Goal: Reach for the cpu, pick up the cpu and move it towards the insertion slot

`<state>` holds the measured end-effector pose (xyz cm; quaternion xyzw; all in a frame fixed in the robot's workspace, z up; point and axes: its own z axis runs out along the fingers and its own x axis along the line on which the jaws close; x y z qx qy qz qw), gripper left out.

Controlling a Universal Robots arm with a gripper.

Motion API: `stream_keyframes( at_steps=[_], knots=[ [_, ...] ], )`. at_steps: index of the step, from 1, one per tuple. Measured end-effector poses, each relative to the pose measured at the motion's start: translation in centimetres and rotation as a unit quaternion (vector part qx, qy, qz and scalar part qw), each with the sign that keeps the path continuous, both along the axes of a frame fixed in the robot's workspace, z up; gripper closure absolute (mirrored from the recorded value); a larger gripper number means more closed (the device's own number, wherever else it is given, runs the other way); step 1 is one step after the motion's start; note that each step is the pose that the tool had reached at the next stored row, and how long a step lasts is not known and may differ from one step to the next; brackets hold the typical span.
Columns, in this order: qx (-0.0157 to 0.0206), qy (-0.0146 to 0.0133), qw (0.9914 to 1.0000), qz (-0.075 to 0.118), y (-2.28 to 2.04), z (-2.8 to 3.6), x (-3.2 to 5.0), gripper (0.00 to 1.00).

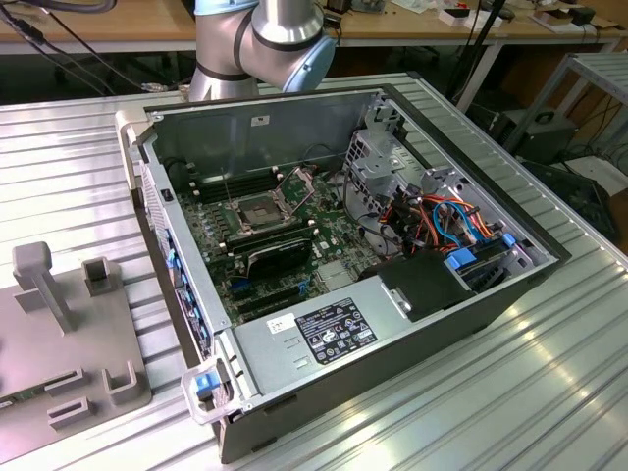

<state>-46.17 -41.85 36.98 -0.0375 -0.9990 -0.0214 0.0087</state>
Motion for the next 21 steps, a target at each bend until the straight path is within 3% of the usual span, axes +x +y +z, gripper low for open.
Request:
stream_keyframes(
  at_steps=[21],
  knots=[
    [0.0,0.0,1.0,0.0,0.0,0.0,-0.53,0.89]
  ],
)
